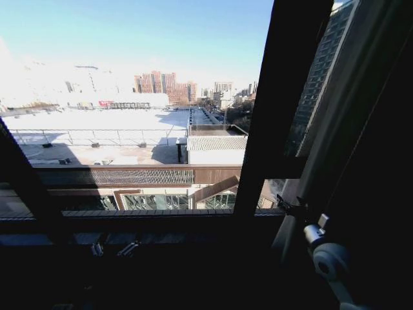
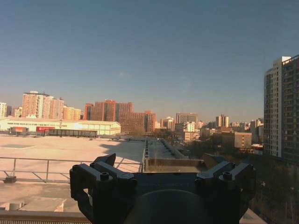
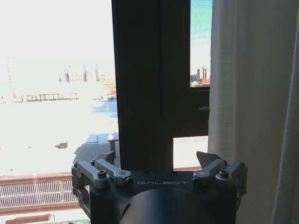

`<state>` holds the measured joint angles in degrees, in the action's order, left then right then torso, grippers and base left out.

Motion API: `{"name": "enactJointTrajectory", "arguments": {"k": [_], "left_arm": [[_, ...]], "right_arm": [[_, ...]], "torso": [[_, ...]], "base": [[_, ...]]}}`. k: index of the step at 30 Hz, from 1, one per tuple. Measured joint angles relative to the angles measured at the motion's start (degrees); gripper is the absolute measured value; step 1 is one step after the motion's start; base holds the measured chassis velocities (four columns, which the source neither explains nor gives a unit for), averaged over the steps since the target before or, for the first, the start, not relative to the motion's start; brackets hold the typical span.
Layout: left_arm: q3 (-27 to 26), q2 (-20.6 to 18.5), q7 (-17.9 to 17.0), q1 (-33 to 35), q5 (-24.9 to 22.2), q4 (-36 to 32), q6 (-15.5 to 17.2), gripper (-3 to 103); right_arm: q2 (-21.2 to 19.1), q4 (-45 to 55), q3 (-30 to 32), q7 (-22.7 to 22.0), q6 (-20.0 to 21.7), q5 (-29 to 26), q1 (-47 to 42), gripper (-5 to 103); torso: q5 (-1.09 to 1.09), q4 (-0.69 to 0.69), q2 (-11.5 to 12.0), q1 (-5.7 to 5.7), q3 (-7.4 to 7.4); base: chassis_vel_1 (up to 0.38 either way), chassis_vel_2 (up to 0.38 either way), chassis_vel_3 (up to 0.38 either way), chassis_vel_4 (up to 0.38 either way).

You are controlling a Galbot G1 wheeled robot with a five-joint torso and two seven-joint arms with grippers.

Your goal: Open the curtains by pulling them apart, changing their state from closed to fully open.

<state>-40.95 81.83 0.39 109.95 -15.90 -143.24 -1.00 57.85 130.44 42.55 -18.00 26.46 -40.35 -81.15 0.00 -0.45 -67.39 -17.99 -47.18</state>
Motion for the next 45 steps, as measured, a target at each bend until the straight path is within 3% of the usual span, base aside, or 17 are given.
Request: {"name": "enactJointTrajectory", "arguments": {"k": [5, 34, 40, 45], "left_arm": [[-0.2, 0.0, 0.0, -0.4, -0.4, 0.0, 0.3, 100], [-0.5, 0.1, 0.0, -0.4, -1.3, 0.0, 0.7, 100], [-0.8, -0.2, -0.1, 0.0, -1.1, 0.0, 0.6, 100], [-1.0, -0.3, -0.1, 0.8, -0.6, 0.0, 0.5, 100]], "right_arm": [[1.3, 0.9, 0.2, 0.4, 0.3, 1.6, -2.6, 100], [3.3, -2.1, -2.1, 1.4, -1.5, 4.5, -0.6, 100], [2.5, -7.1, -2.9, 1.6, -1.7, 3.3, 2.9, 100], [1.3, -14.2, -4.0, 1.6, -3.2, 4.7, 7.3, 100]], "torso": [[0.01, 0.0, 0.0, 0.0, 0.0], [0.07, 0.01, 0.0, 0.0, -0.02], [-0.05, 0.02, 0.0, 0.0, -0.01], [-0.01, 0.01, 0.0, 0.0, -0.01]], "base": [[0.0, 0.0, 0.0, 0.0], [-0.081, -0.074, 0.083, 0.081], [0.0, 0.0, 0.0, 0.0], [0.0, 0.0, 0.0, 0.0]]}}
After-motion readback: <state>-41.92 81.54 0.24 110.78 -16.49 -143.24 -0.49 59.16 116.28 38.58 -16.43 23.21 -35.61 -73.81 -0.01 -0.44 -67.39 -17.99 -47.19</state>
